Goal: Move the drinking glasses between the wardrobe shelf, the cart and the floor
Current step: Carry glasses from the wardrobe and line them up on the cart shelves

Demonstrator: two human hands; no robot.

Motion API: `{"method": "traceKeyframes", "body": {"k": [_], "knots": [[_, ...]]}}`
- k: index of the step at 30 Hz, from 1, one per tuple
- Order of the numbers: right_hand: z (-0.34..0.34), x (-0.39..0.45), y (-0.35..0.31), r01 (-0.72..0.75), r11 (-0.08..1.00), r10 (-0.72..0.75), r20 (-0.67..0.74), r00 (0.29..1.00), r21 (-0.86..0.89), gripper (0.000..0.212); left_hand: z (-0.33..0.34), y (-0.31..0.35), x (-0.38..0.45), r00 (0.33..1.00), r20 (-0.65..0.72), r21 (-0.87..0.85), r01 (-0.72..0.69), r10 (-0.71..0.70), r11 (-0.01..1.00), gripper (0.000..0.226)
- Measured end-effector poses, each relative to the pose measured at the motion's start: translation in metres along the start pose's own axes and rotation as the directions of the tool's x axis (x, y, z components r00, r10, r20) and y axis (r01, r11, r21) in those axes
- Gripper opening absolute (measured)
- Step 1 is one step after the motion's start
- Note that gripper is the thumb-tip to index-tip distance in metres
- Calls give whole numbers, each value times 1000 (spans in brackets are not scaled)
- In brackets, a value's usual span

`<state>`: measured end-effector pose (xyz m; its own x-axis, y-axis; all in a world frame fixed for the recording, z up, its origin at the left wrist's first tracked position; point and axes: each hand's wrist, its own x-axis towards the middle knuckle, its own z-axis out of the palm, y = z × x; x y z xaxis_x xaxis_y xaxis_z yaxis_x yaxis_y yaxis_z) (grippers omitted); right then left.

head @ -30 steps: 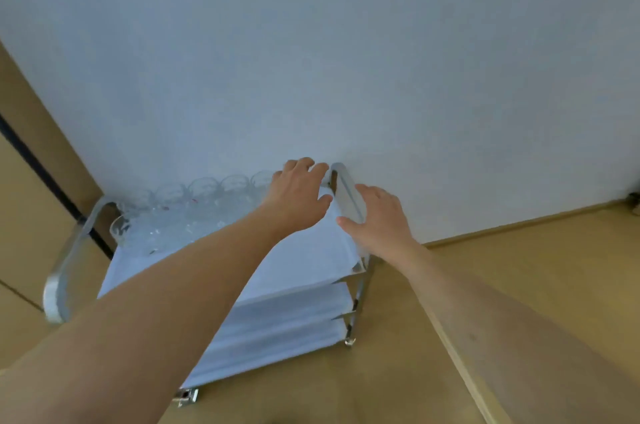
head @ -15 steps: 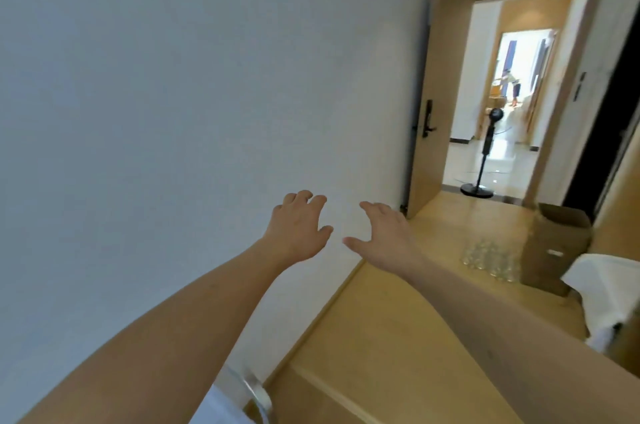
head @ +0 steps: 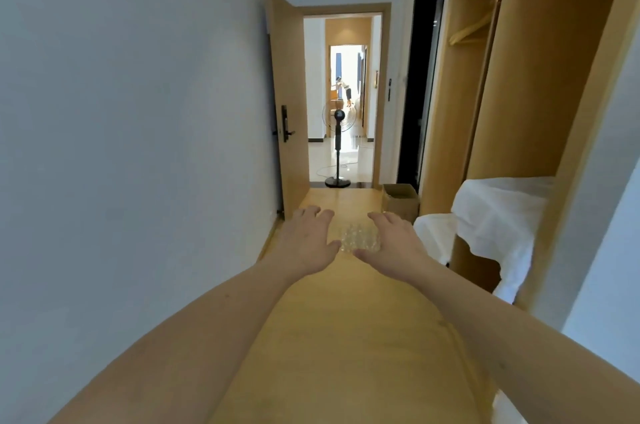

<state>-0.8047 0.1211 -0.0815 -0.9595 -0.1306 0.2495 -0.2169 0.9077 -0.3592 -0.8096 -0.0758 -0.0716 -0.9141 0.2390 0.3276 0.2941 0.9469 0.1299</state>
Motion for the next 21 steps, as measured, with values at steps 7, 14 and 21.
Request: {"method": "traceKeyframes", "body": {"k": [7,14,21], "knots": [[-6,59,87,-83,996,84,-27,996,30,89,43,39,102,997,4,-9,-82,82,997,65],[-3,124,164,-148,988,148,19,989,31,87,78,76,198,990,63,2,-127,127,992,64],[2,170,214,-152,988,152,16,988,21,79,111,96,257,984,116,12,-140,137,990,63]]}}
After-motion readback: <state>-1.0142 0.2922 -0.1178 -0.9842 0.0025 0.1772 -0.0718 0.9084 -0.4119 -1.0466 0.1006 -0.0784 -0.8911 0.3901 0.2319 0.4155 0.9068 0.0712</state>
